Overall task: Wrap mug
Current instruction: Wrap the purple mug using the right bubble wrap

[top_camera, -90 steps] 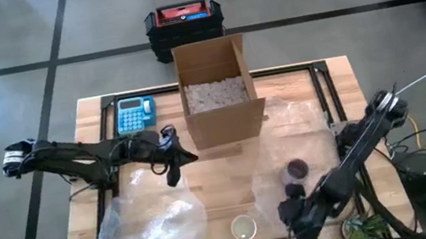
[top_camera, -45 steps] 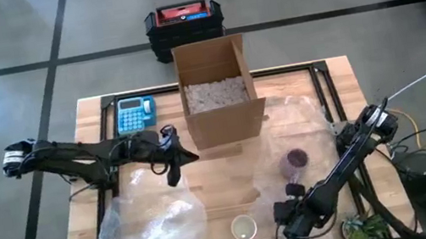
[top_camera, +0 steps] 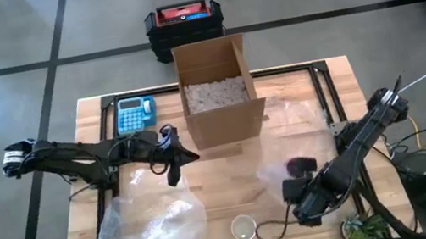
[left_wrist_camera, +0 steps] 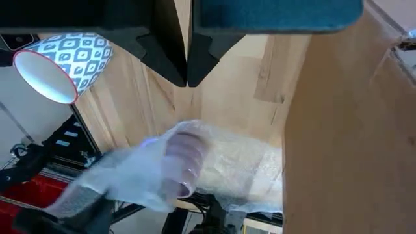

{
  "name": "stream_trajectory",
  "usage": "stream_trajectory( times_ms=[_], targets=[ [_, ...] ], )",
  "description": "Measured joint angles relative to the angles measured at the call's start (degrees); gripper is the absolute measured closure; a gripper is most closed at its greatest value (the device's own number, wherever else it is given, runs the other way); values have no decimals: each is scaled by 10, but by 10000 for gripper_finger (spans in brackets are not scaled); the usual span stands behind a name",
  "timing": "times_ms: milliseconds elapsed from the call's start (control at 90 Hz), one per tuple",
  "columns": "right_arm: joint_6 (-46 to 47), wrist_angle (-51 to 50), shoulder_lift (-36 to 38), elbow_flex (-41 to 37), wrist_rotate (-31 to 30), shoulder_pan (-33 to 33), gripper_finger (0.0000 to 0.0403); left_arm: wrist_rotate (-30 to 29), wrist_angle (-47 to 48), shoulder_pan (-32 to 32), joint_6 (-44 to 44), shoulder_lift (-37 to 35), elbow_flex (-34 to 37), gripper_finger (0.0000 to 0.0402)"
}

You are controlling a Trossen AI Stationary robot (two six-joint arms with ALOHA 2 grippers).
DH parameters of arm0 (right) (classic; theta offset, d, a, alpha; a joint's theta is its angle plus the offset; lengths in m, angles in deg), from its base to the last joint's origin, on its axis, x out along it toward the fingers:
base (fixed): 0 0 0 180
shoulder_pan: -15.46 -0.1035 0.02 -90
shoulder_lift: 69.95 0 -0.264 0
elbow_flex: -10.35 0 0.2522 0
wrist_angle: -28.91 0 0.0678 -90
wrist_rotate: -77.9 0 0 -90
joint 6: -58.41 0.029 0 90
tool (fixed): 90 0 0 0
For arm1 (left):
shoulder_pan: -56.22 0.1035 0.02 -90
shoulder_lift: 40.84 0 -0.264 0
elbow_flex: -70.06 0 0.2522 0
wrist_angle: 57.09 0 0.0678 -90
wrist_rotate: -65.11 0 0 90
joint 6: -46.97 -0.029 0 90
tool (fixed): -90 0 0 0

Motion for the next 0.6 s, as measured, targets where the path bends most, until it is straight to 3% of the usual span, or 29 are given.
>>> stream_trajectory(
  times_ms=[267, 600],
  targets=[
    [60, -68, 7, -35, -83, 19, 401, 0, 0, 0, 0, 0, 0, 402],
    [113, -54, -12, -121, -85, 31, 400, 0, -2, -12, -1, 10, 0, 402]
  ],
)
